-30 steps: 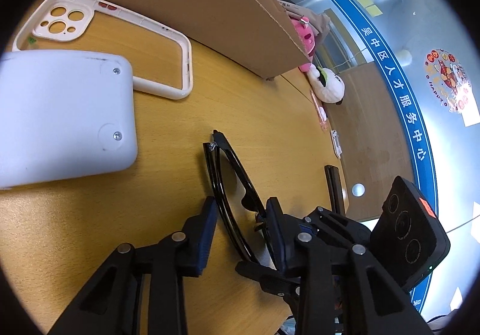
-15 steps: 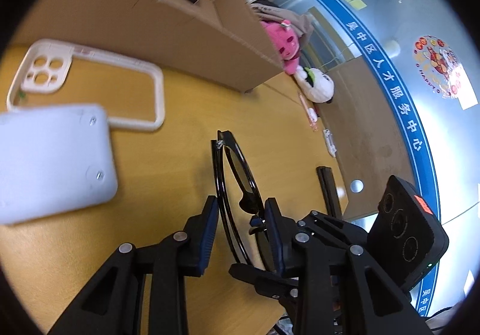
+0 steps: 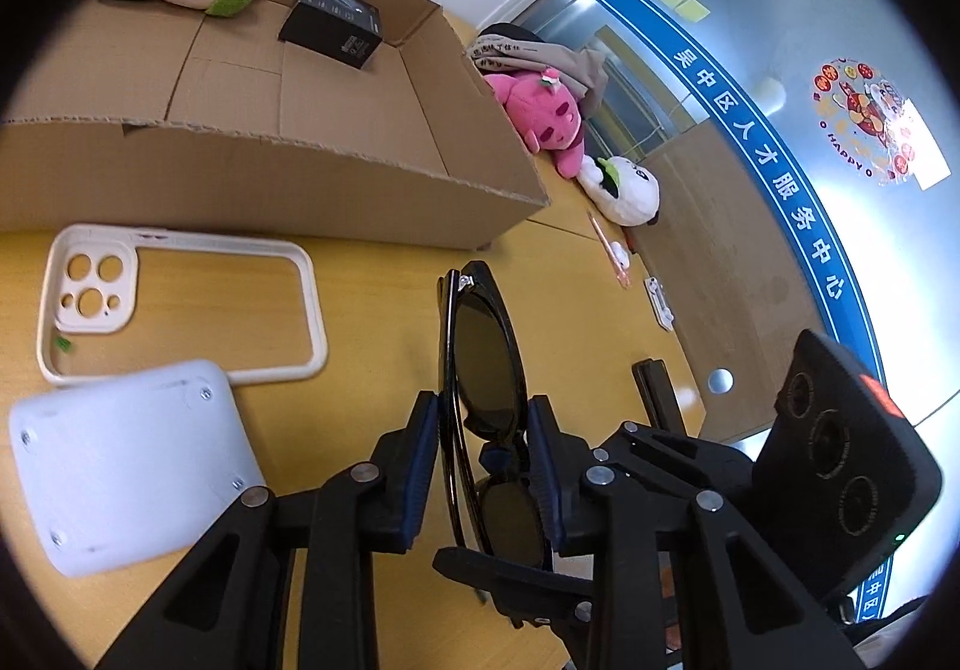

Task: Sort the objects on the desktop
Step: 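Close the right tool on the black sunglasses and lift them, then carry the sunglasses with the right tool over the cardboard box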

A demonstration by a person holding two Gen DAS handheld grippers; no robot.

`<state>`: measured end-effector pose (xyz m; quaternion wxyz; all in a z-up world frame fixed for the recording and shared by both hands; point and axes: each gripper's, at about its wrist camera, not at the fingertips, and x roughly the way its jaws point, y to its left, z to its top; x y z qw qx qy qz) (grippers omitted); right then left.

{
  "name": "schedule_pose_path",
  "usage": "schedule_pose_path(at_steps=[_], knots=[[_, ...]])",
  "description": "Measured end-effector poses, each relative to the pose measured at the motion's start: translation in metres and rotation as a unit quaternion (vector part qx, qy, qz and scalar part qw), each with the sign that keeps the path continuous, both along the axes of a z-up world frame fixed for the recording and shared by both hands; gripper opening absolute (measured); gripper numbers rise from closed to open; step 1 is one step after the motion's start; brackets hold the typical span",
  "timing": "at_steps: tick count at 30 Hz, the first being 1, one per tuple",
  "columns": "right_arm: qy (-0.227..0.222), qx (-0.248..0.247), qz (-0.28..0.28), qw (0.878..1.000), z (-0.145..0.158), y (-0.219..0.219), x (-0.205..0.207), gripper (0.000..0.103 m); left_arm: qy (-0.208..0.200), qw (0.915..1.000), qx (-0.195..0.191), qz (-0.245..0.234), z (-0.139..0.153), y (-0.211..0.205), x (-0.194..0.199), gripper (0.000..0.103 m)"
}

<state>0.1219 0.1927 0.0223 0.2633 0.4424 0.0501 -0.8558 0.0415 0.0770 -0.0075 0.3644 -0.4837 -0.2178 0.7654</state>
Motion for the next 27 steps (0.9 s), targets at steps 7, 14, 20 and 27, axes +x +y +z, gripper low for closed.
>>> schedule_pose_path(at_steps=[7,14,20,27], knots=[[-0.006,-0.004,-0.002,1.0,0.001,-0.011,-0.017,0.043,-0.001,0.9999,0.006,0.01,-0.001,-0.012,-0.007,0.027],[0.003,-0.007,-0.004,1.0,0.009,-0.018,-0.017,0.041,0.011,0.9997,0.018,0.015,0.01,-0.022,-0.005,0.027],[0.006,-0.007,-0.011,1.0,0.013,-0.02,-0.021,0.04,0.018,0.9994,0.022,0.017,0.016,-0.023,-0.009,0.027],[0.014,-0.007,-0.013,1.0,0.022,-0.026,-0.024,0.039,0.027,0.999,0.025,0.025,0.023,-0.029,-0.012,0.027]])
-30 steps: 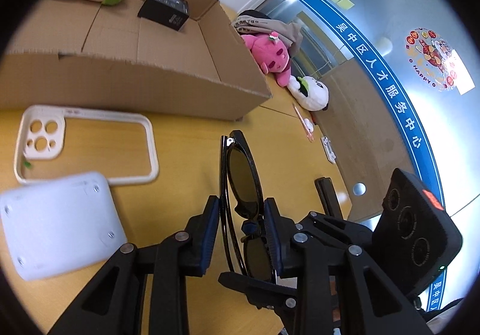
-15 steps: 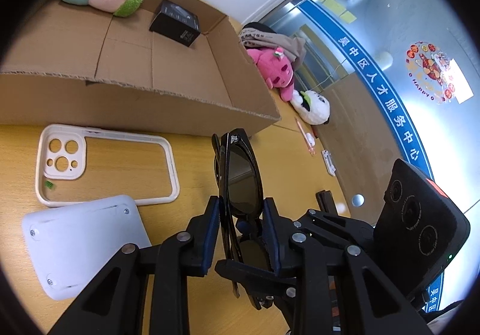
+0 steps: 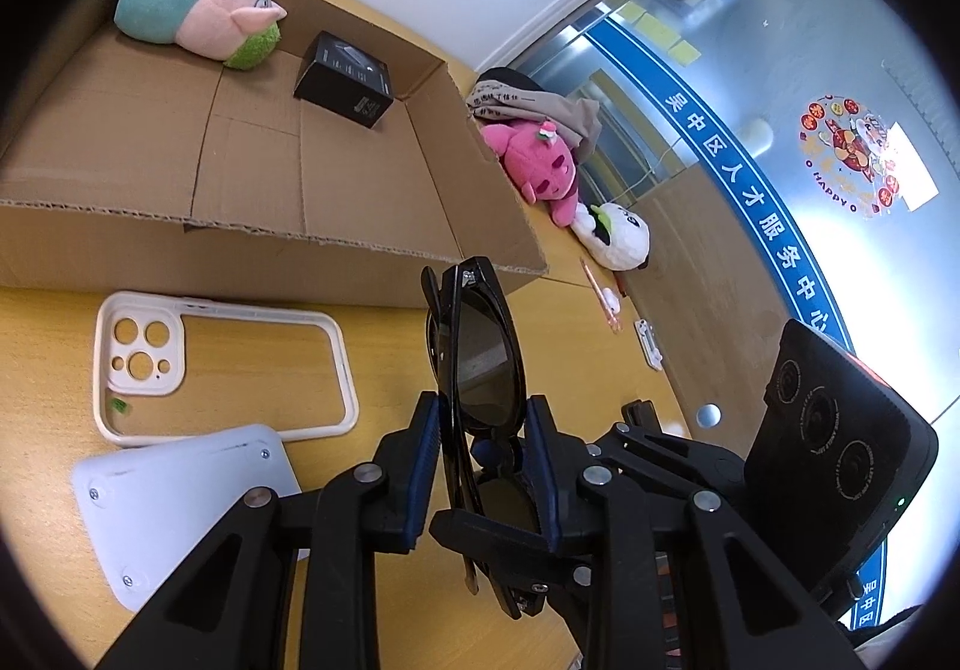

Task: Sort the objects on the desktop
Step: 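Carry the sunglasses with the right tool over the cardboard box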

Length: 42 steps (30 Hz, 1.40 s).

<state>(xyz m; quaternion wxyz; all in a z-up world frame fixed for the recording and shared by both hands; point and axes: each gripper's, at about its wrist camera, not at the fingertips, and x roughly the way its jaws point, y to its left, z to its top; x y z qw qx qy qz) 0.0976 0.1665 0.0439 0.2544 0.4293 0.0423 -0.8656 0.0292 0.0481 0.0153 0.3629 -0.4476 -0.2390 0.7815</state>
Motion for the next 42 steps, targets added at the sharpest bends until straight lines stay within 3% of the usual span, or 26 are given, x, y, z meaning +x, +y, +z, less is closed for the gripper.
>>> schedule_pose_path(at_steps=[12,22,34,42], knots=[[0.03,0.003,0.002,1.0,0.027,-0.011,-0.013,0.039,0.036,0.9993,-0.001,0.006,0.031,-0.01,-0.016,0.027],[0.054,0.002,0.021,0.998,0.049,-0.036,-0.05,0.039,0.062,0.9977,-0.015,0.024,0.058,-0.034,-0.051,0.027],[0.061,-0.02,0.044,0.997,0.075,-0.081,-0.148,0.038,0.079,0.9947,-0.041,0.052,0.086,-0.077,-0.142,0.026],[0.0,-0.049,0.042,0.998,0.05,-0.113,-0.237,0.038,0.034,0.9951,-0.065,0.067,0.056,-0.107,-0.22,0.026]])
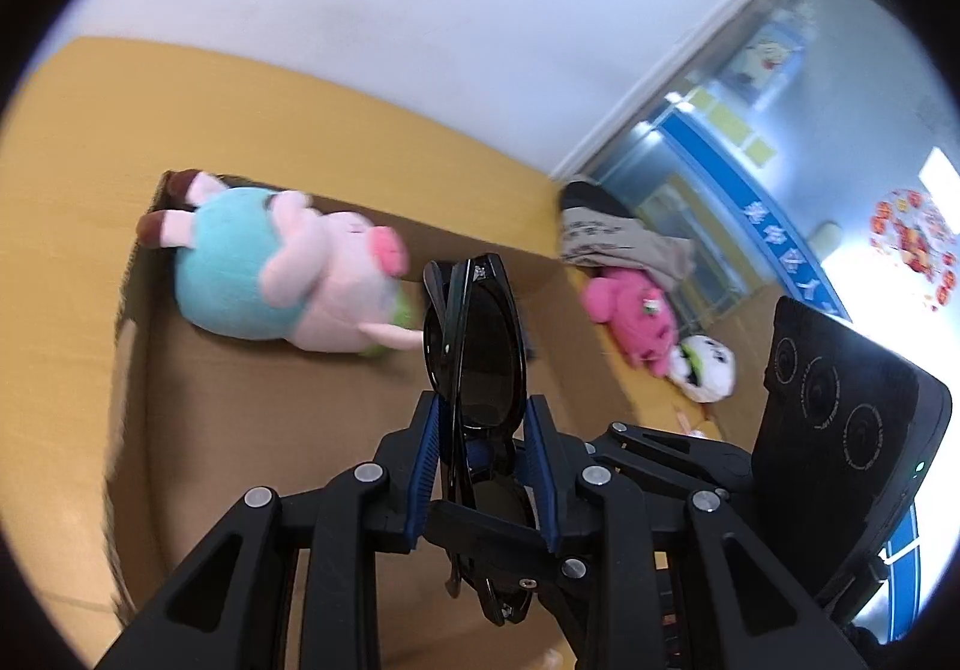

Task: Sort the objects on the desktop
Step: 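Carry the sunglasses with the right tool over the cardboard box, then open the right tool to drop the sunglasses into the box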

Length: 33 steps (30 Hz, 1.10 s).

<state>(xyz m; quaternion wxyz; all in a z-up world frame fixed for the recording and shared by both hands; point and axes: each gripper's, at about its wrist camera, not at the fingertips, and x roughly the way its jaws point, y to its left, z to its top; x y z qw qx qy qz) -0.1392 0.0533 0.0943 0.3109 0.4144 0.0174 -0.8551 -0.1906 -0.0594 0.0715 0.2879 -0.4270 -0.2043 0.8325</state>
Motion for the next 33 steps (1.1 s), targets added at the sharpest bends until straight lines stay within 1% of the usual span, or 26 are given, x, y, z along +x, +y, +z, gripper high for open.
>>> schedule_pose_path(at_steps=[3,7,9,11,15,17,18,19,20,21,24,26,28,32,33], knots=[[-0.042,-0.02,-0.005,0.999,-0.021,-0.009,-0.032,0.038,-0.032,0.9993,-0.016,0.011,-0.02,-0.008,-0.022,0.026],[-0.106,-0.06,-0.009,0.993,-0.056,-0.021,-0.059,0.037,-0.071,0.9959,-0.047,0.029,-0.043,-0.018,-0.039,0.026],[-0.139,-0.083,-0.009,0.987,-0.074,-0.025,-0.07,0.036,-0.091,0.9936,-0.059,0.031,-0.053,-0.022,-0.044,0.026],[-0.169,-0.108,-0.009,0.98,-0.089,-0.028,-0.077,0.036,-0.105,0.9902,-0.083,0.038,-0.059,-0.022,-0.048,0.026],[-0.208,-0.133,-0.021,0.969,-0.114,-0.03,-0.087,0.036,-0.126,0.9859,-0.103,0.042,-0.069,-0.018,-0.052,0.03],[-0.215,-0.148,-0.024,0.965,-0.12,-0.026,-0.087,0.04,-0.126,0.9854,-0.106,0.045,-0.07,-0.016,-0.053,0.032],[-0.217,-0.15,-0.028,0.964,-0.121,-0.023,-0.087,0.049,-0.127,0.9847,-0.11,0.045,-0.07,-0.014,-0.052,0.036],[-0.217,-0.147,-0.033,0.964,-0.121,-0.02,-0.085,0.056,-0.129,0.9835,-0.118,0.047,-0.071,-0.012,-0.052,0.04],[-0.213,-0.143,-0.036,0.966,-0.119,-0.016,-0.082,0.064,-0.128,0.982,-0.129,0.051,-0.071,-0.011,-0.051,0.041],[-0.207,-0.139,-0.037,0.968,-0.115,-0.012,-0.078,0.069,-0.125,0.9813,-0.136,0.054,-0.07,-0.01,-0.048,0.041],[-0.181,-0.124,-0.048,0.974,-0.099,0.007,-0.063,0.081,-0.107,0.9831,-0.136,0.059,-0.06,-0.009,-0.036,0.041],[-0.159,-0.109,-0.054,0.98,-0.087,0.021,-0.049,0.084,-0.081,0.9842,-0.142,0.067,-0.048,-0.01,-0.023,0.043],[-0.131,-0.089,-0.059,0.986,-0.072,0.036,-0.027,0.086,-0.049,0.985,-0.147,0.076,-0.033,-0.01,-0.007,0.054],[-0.064,-0.063,-0.059,0.994,-0.045,0.064,0.024,0.093,0.005,0.9853,-0.145,0.091,-0.004,-0.012,0.032,0.055],[-0.049,-0.058,-0.06,0.995,-0.039,0.07,0.036,0.094,0.018,0.9848,-0.145,0.094,0.002,-0.012,0.042,0.057]])
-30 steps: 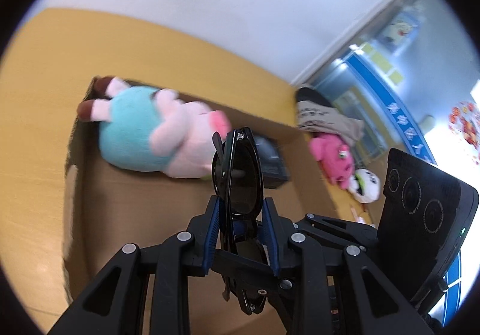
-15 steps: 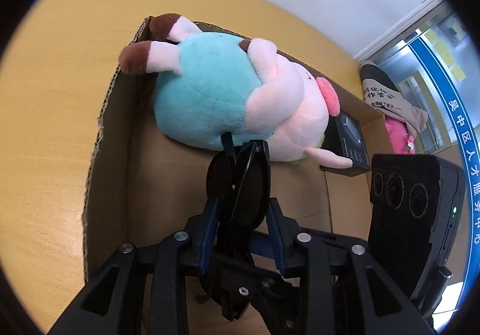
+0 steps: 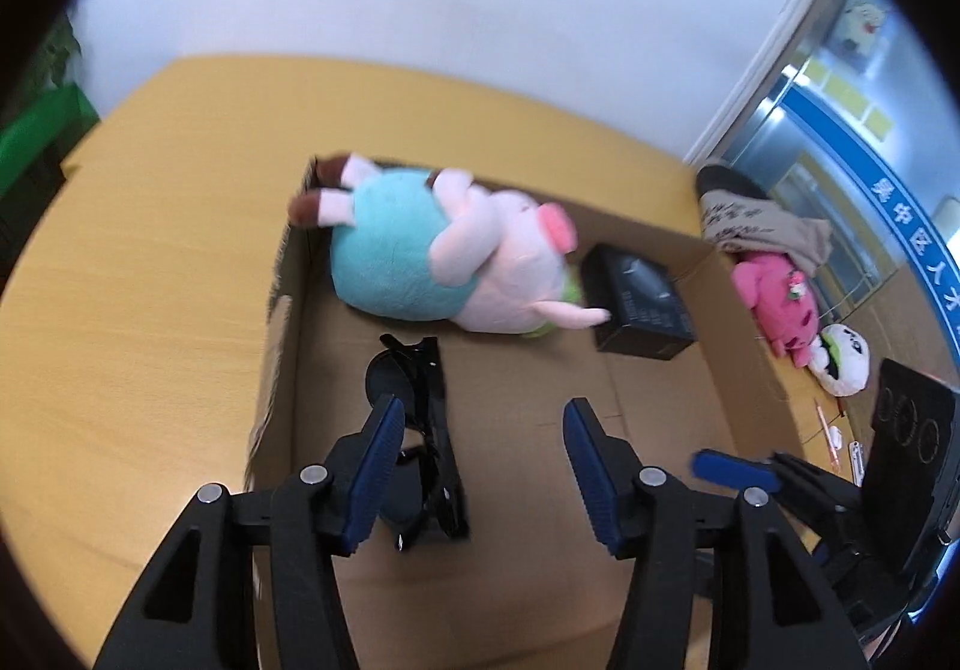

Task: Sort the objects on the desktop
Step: 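Open the right tool to drop the sunglasses into the box, then withdraw the right tool toward the white phone case frame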

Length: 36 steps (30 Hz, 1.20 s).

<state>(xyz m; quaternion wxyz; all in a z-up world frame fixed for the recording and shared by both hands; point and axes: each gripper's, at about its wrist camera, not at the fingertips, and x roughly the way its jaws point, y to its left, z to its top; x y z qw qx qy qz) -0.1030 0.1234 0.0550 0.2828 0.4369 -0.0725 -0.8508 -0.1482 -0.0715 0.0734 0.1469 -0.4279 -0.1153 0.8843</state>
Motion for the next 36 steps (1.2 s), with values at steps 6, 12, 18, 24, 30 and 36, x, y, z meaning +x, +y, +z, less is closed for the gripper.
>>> schedule_pose_path(at_steps=[6,12,18,24,30,36], knots=[[0.06,0.028,-0.024,0.998,0.026,0.031,0.047,0.097,0.063,0.9976,-0.029,0.005,0.022,0.014,0.058,0.076],[0.074,0.035,-0.036,0.996,0.031,0.042,0.083,0.097,0.09,0.995,-0.043,0.005,0.025,0.031,0.105,0.076],[0.09,0.041,-0.047,0.994,0.032,0.051,0.11,0.096,0.093,0.9944,-0.048,0.007,0.02,0.044,0.125,0.076],[0.089,0.052,-0.045,0.994,0.028,0.057,0.123,0.02,0.082,0.9965,-0.015,-0.01,0.009,0.05,0.136,0.049],[0.067,0.046,-0.043,0.996,0.011,0.069,0.132,0.077,0.064,0.9977,-0.022,-0.005,-0.006,0.054,0.143,0.023],[0.058,0.044,-0.071,0.995,-0.001,0.087,0.144,0.088,0.079,0.9967,-0.018,0.006,-0.008,0.046,0.159,0.069]])
